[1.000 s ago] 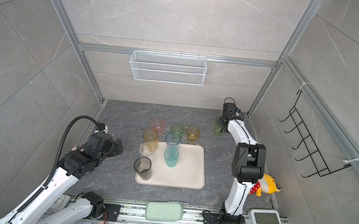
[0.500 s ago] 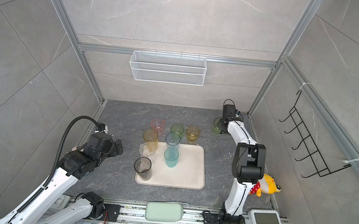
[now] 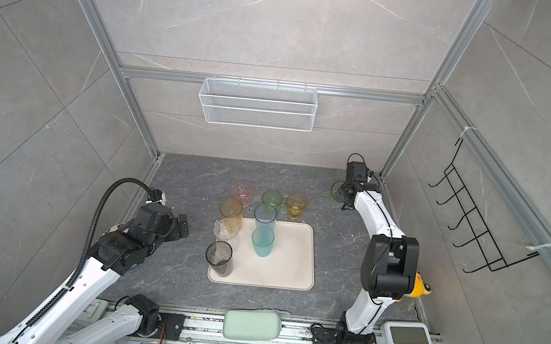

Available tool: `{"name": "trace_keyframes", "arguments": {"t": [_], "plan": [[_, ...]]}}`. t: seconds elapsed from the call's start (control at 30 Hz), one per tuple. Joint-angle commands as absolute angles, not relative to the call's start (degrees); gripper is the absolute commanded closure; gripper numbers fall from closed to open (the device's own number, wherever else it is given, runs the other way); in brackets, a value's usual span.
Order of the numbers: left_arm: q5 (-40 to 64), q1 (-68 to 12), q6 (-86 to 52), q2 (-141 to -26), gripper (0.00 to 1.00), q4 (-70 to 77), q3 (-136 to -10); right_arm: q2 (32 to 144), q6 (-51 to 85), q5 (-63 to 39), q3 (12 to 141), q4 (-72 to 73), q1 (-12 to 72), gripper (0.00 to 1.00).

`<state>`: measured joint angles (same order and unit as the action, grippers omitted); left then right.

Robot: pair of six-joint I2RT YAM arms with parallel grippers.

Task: Place the glasses into the tray
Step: Pick up the glass from the top-right of the table, then place the glass on the tray.

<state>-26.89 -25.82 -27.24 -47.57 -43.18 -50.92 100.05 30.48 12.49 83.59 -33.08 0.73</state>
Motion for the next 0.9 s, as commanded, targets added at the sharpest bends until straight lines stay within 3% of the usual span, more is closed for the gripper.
{"name": "trace_keyframes", "arguments": {"t": [0.0, 0.87], "plan": [[-27.3, -25.7, -27.9, -47.4, 0.02, -41.0, -50.8, 95.8, 29.2, 11.1, 82.0, -35.1, 1.0, 1.00], [-25.2, -25.7, -28.0, -47.2, 0.02, -40.2, -50.5, 76.9, 23.9, 6.7, 80.7, -54.3, 10.4, 1.00]]}}
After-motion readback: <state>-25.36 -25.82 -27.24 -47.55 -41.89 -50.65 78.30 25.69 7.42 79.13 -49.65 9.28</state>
